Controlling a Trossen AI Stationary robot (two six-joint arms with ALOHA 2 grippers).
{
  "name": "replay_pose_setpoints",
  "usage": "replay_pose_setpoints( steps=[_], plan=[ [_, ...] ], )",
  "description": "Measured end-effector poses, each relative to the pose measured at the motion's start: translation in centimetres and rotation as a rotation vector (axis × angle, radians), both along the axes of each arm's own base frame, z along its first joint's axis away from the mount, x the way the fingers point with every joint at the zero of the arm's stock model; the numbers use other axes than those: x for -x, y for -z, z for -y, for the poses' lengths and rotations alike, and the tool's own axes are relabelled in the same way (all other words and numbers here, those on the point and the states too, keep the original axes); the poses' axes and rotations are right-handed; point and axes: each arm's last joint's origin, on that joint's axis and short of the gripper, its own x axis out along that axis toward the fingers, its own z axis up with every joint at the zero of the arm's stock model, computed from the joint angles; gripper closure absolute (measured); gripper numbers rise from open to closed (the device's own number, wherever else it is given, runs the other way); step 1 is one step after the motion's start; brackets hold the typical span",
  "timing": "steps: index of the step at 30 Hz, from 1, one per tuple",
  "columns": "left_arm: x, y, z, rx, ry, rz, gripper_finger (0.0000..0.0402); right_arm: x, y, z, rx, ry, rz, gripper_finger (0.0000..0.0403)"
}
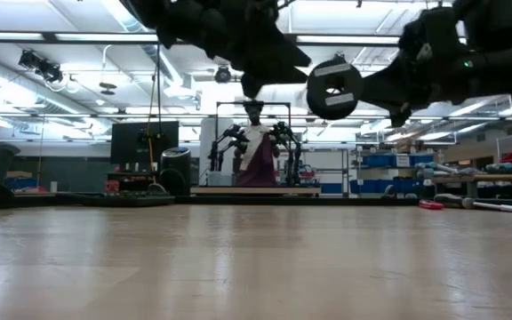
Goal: Coil cords
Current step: Coil the red wire onto the black spool
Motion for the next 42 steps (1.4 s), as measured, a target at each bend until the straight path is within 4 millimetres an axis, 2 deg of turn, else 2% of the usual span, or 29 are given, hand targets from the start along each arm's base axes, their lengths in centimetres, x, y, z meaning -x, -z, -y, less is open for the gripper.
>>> replay_pose_setpoints(
  steps=[7, 11, 26, 32, 36, 42],
  plan=[
    [0.5, -1.3, 0.1, -0.054, 0.012, 0.051, 0.0225, 1.4, 0.4, 0.2, 0.014, 0.016, 0.067, 0.0402],
    [0.5, -1.1, 0.4, -0.132, 0.033, 0.044, 0.0225, 1.5, 0.6, 0.2, 0.016, 0.016, 0.061, 0.0403],
    [0.3, -0.5, 1.6, -0.86, 0.151, 0.012, 0.0225, 1.5, 0.2, 0.1, 0.003, -0.031, 0.105, 0.0402],
    [-0.5, 0.6, 2.2, -1.175, 0.094, -0.077, 0.0225, 1.5, -0.2, 0.0, -0.029, -0.076, 0.151, 0.0402],
    [-1.2, 0.5, 2.6, -1.269, 0.02, -0.059, 0.0225, 1.5, -0.2, 0.0, -0.042, -0.083, 0.148, 0.0402],
    [-1.2, 0.4, 3.2, -1.33, 0.043, -0.053, 0.0225, 1.5, -0.2, 0.0, -0.05, -0.084, 0.149, 0.0402]
  ],
)
